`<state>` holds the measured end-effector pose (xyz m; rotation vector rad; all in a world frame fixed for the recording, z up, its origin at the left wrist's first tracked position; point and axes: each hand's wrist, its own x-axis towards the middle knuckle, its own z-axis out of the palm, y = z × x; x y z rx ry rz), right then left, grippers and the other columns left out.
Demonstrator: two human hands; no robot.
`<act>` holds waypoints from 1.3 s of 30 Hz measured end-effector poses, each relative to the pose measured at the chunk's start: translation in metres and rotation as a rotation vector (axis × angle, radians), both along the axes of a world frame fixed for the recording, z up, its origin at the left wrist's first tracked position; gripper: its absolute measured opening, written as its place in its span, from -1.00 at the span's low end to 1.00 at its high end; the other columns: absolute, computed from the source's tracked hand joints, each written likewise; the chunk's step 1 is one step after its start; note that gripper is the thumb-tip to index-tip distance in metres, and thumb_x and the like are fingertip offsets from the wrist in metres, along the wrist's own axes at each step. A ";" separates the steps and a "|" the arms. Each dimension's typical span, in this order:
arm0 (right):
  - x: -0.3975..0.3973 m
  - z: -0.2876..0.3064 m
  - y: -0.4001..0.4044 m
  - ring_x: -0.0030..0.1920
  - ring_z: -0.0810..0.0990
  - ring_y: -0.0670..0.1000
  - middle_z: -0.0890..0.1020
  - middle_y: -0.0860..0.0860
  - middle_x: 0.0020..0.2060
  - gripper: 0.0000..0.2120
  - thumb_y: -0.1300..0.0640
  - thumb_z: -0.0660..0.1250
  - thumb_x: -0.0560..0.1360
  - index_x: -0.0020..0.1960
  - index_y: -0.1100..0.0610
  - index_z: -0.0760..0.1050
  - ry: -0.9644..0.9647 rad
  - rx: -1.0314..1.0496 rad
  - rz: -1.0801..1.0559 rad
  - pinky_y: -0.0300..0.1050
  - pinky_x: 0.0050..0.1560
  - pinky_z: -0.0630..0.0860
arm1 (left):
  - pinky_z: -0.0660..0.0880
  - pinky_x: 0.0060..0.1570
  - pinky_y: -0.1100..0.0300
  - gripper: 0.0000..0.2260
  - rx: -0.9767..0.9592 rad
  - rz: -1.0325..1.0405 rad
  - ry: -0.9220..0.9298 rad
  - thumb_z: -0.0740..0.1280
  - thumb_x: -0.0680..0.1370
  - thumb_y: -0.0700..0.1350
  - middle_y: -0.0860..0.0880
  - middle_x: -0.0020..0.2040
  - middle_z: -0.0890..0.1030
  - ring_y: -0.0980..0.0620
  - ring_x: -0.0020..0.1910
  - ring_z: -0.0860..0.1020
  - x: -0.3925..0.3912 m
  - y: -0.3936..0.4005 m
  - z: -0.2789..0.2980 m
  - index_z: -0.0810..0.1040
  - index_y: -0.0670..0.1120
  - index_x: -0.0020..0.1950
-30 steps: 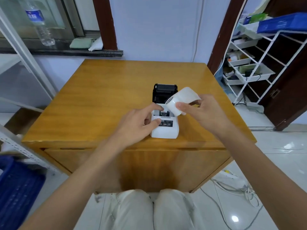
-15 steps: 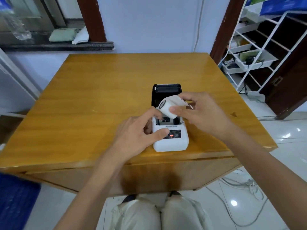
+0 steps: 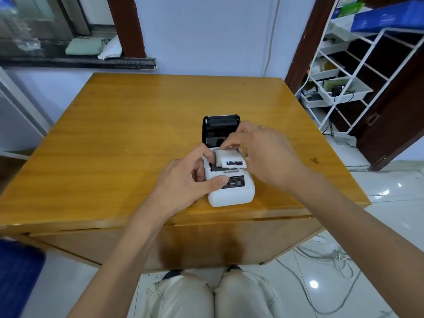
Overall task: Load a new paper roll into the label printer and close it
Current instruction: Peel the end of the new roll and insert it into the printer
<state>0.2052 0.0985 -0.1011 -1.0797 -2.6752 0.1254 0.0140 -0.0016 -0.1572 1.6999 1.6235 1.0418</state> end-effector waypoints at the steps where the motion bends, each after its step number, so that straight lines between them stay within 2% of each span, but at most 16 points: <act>1: -0.001 0.003 -0.001 -0.16 0.47 -0.06 0.59 -0.08 0.11 -0.75 -0.01 0.42 0.60 0.26 -0.20 0.63 -0.038 0.015 0.005 -0.07 -0.20 0.41 | 0.40 -0.30 0.02 -0.62 0.000 -0.005 0.000 0.44 0.46 0.29 0.04 -0.38 0.53 0.10 -0.39 0.42 0.000 0.000 0.000 0.44 0.09 0.06; 3: -0.002 0.008 -0.002 -0.07 0.54 0.02 0.59 -0.09 0.14 -0.73 -0.05 0.41 0.60 0.29 -0.22 0.60 -0.103 0.044 0.011 -0.08 -0.18 0.38 | 0.38 -0.30 0.05 -0.65 0.000 -0.009 0.000 0.46 0.48 0.26 0.08 -0.39 0.51 0.10 -0.40 0.42 0.000 0.000 0.000 0.44 0.09 0.07; 6: -0.005 0.013 -0.008 0.03 0.61 0.09 0.59 -0.12 0.17 -0.70 0.06 0.37 0.61 0.31 -0.19 0.57 -0.175 0.111 0.024 -0.06 -0.18 0.37 | 0.37 -0.30 0.06 -0.67 -0.005 -0.005 0.000 0.47 0.49 0.24 0.09 -0.39 0.49 0.10 -0.39 0.41 0.000 0.000 0.000 0.44 0.11 0.07; 10: -0.013 0.017 -0.013 -0.06 0.56 0.09 0.58 -0.12 0.13 -0.72 0.15 0.28 0.63 0.28 -0.12 0.54 -0.252 0.208 0.056 -0.06 -0.26 0.28 | 0.36 -0.28 0.03 -0.67 -0.012 -0.003 -0.028 0.47 0.47 0.24 0.09 -0.40 0.48 0.08 -0.38 0.40 0.000 0.000 0.000 0.43 0.14 0.06; 12: -0.014 0.019 -0.011 -0.11 0.49 0.06 0.58 -0.14 0.13 -0.75 0.11 0.31 0.64 0.27 -0.12 0.56 -0.254 0.191 0.081 -0.07 -0.27 0.28 | 0.36 -0.27 0.02 -0.65 -0.018 0.007 -0.053 0.49 0.47 0.22 0.09 -0.41 0.48 0.07 -0.39 0.40 0.000 0.000 0.000 0.42 0.13 0.07; 15: -0.013 0.019 -0.007 -0.01 0.61 0.08 0.58 -0.17 0.15 -0.72 0.11 0.33 0.64 0.28 -0.17 0.56 -0.245 0.160 0.099 -0.08 -0.26 0.34 | 0.38 -0.26 0.01 -0.55 -0.042 0.039 -0.134 0.54 0.42 0.19 0.10 -0.40 0.49 0.06 -0.39 0.41 0.001 0.001 0.000 0.38 0.08 0.11; 18: -0.015 0.015 -0.005 0.03 0.62 0.08 0.58 -0.16 0.15 -0.71 0.12 0.32 0.63 0.28 -0.18 0.55 -0.235 0.163 0.092 -0.07 -0.25 0.31 | 0.39 -0.25 0.01 -0.45 -0.052 0.053 -0.162 0.54 0.34 0.25 0.12 -0.40 0.50 0.08 -0.39 0.42 0.001 0.001 0.000 0.36 0.08 0.15; 24: -0.012 0.010 -0.003 0.03 0.61 0.07 0.60 -0.17 0.10 -0.71 0.15 0.33 0.61 0.24 -0.17 0.57 -0.166 0.163 0.064 -0.09 -0.23 0.33 | 0.39 -0.26 0.05 -0.49 -0.057 0.085 -0.156 0.59 0.42 0.09 0.12 -0.41 0.52 0.10 -0.41 0.42 0.003 0.001 0.001 0.35 0.07 0.17; 28: -0.009 0.008 -0.004 -0.03 0.60 0.04 0.62 -0.17 0.10 -0.78 0.08 0.36 0.60 0.20 -0.16 0.57 -0.107 0.169 0.073 -0.11 -0.28 0.30 | 0.41 -0.25 0.01 -0.49 -0.064 0.090 -0.146 0.59 0.41 0.11 0.09 -0.40 0.54 0.08 -0.40 0.44 0.005 0.000 0.004 0.36 0.08 0.18; 32: 0.000 0.008 -0.009 -0.16 0.45 -0.01 0.57 -0.13 0.16 -0.81 0.06 0.39 0.59 0.19 -0.12 0.58 -0.074 0.172 0.094 -0.14 -0.37 0.22 | 0.42 -0.25 0.00 -0.49 -0.070 0.100 -0.156 0.60 0.40 0.13 0.08 -0.39 0.57 0.07 -0.39 0.46 0.005 0.000 0.004 0.37 0.08 0.14; 36: 0.014 0.004 -0.017 -0.30 0.48 -0.02 0.58 -0.13 0.14 -0.82 0.03 0.38 0.59 0.17 -0.12 0.65 -0.036 0.173 0.143 -0.11 -0.39 0.42 | 0.42 -0.26 0.00 -0.47 -0.068 0.100 -0.154 0.58 0.38 0.20 0.07 -0.38 0.57 0.08 -0.40 0.45 0.004 0.000 0.004 0.37 0.09 0.14; 39: 0.024 -0.001 -0.023 -0.37 0.46 -0.05 0.59 -0.13 0.10 -0.78 0.02 0.32 0.61 0.17 -0.11 0.69 -0.037 0.171 0.168 -0.11 -0.44 0.46 | 0.41 -0.27 0.03 -0.49 -0.059 0.088 -0.115 0.54 0.41 0.21 0.09 -0.39 0.55 0.09 -0.41 0.43 0.005 -0.001 0.004 0.37 0.09 0.18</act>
